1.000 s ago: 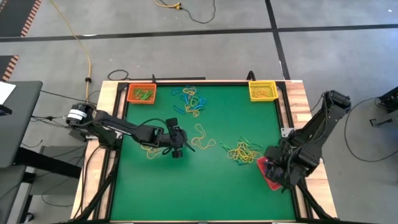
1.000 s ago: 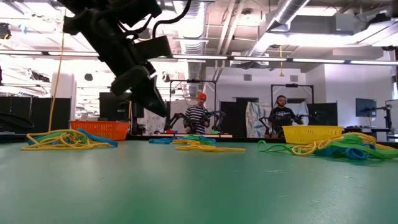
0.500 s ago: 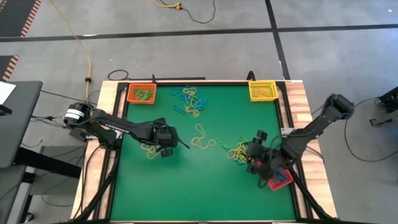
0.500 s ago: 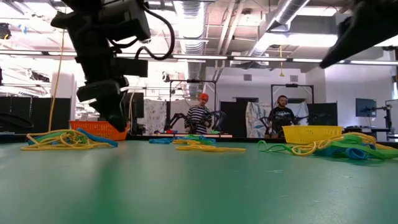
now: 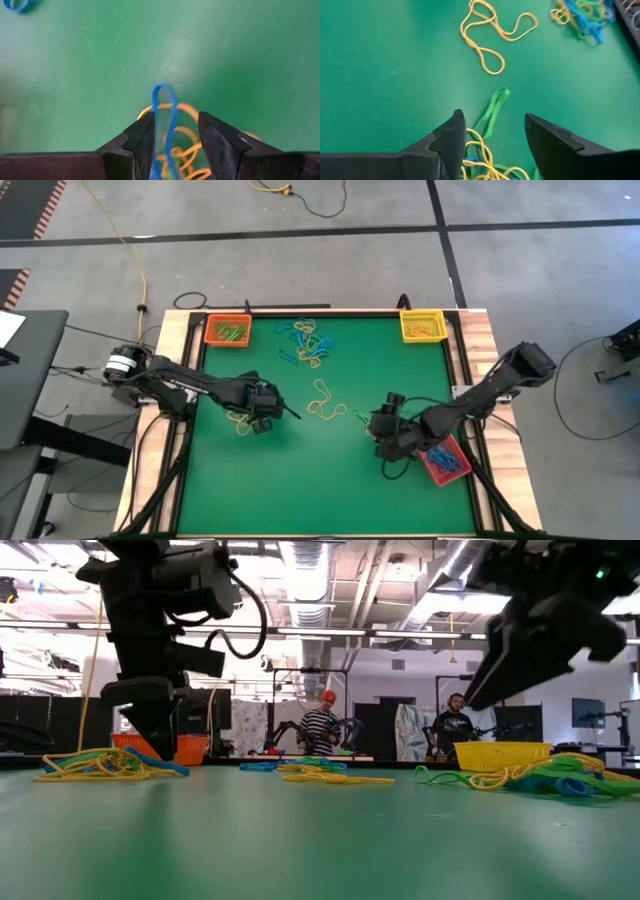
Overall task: Sort rubber bands into baskets
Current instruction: Put the blue rubber band into the red bin
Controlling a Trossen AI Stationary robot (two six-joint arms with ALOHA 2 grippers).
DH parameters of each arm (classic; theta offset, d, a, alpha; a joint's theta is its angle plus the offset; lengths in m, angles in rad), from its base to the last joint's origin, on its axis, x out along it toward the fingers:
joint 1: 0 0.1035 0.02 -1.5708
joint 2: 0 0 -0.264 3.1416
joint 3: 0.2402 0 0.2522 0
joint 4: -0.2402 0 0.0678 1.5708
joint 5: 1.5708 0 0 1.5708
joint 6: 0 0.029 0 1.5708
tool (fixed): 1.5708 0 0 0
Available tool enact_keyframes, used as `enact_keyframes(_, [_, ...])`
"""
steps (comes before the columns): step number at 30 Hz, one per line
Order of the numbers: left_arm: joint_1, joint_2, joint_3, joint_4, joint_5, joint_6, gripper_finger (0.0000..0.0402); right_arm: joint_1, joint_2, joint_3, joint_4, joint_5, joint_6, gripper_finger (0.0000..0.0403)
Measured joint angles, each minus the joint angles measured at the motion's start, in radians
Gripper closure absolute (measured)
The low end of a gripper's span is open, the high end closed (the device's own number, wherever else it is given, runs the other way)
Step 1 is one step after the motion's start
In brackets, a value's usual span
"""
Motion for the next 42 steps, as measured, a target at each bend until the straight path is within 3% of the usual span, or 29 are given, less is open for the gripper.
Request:
enact_keyframes(4, [0.031,0.000,-0.055,0.051,0.046,0.012,0.0261,-0.012,0.040,0.000,0.023,-0.018,-0.002,0.0171])
enact_keyframes(8, [0.045,-0.004,-0.092,0.099,0.005,0.001,0.0276,-0.011,0.056,0.000,0.029,-0.018,-0.004,0.0171])
enact_keyframes(16, [0.045,-0.007,-0.092,0.114,0.033,0.065,0.0392,-0.011,0.044,0.000,0.045,-0.017,-0.020,0.0171])
enact_keyframes(23, [0.046,-0.062,-0.059,0.111,0.033,0.098,0.0400,-0.022,0.044,0.000,0.087,-0.017,-0.042,0.0171])
enact_keyframes(29, [0.031,-0.176,-0.032,0.168,0.035,0.143,0.0401,-0.042,0.044,0.000,0.231,-0.013,-0.157,0.0171])
enact_keyframes(37, [-0.004,-0.256,-0.030,0.454,0.211,0.264,0.0401,-0.109,0.056,0.000,0.530,0.005,-0.390,0.0171])
enact_keyframes(42, [-0.022,-0.228,-0.030,0.627,0.336,0.320,0.0401,-0.158,0.111,0.000,0.767,-0.061,-0.512,0.0171])
